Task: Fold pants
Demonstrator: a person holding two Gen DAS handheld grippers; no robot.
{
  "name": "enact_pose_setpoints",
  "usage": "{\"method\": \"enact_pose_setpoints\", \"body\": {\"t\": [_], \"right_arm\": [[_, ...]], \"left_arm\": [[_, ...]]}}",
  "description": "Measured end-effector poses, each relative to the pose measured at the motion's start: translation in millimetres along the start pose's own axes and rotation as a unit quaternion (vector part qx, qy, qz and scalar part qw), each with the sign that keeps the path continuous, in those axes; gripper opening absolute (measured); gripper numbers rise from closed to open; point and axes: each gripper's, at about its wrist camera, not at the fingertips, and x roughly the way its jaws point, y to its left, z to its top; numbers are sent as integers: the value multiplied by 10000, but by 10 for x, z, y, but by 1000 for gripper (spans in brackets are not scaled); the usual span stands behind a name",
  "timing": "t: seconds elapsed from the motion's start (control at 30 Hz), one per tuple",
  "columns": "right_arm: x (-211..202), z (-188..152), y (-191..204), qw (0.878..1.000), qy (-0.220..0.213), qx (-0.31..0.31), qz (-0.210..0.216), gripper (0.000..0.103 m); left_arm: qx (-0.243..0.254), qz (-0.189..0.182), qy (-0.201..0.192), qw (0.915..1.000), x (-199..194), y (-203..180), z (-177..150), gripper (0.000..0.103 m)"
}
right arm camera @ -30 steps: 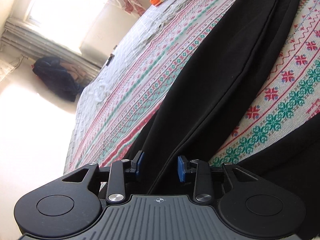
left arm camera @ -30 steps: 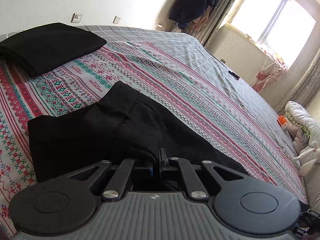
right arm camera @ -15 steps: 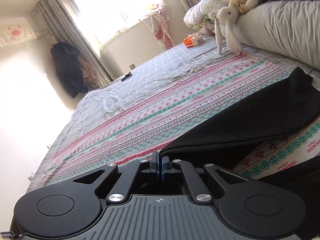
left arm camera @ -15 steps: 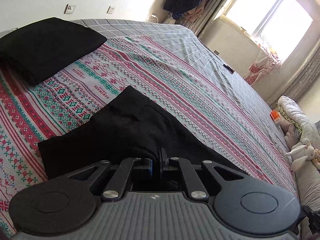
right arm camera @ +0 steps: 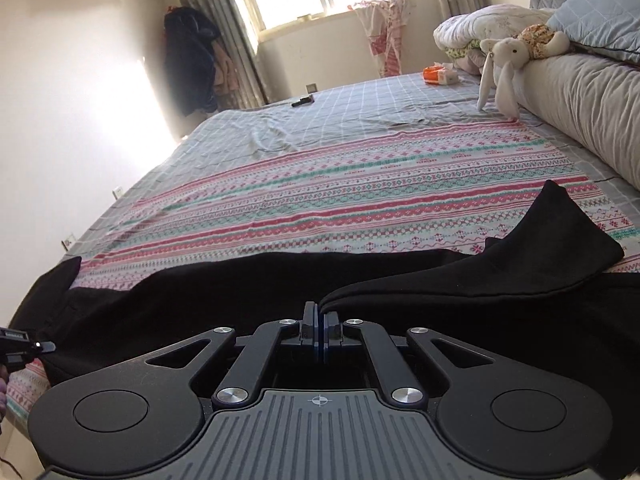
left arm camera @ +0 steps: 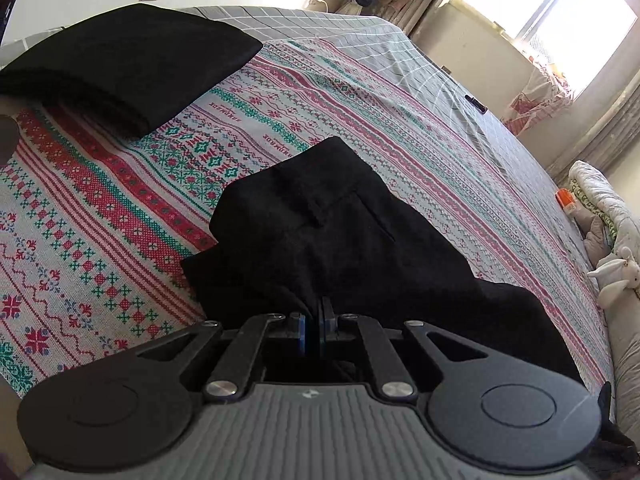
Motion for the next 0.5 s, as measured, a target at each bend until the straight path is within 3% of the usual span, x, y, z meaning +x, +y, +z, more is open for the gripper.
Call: {"method": "enact_pose_setpoints", "body": {"t": [0.33, 0.5], "right_arm": [[-107, -380, -65, 9993, 330, 19, -183, 2], [-3, -549, -87, 9970, 686, -5, -355, 2]], "left_arm": [[3, 188, -10, 9998, -151, 66, -160, 16], [120, 693, -541, 9961, -270, 70, -218, 35]]}}
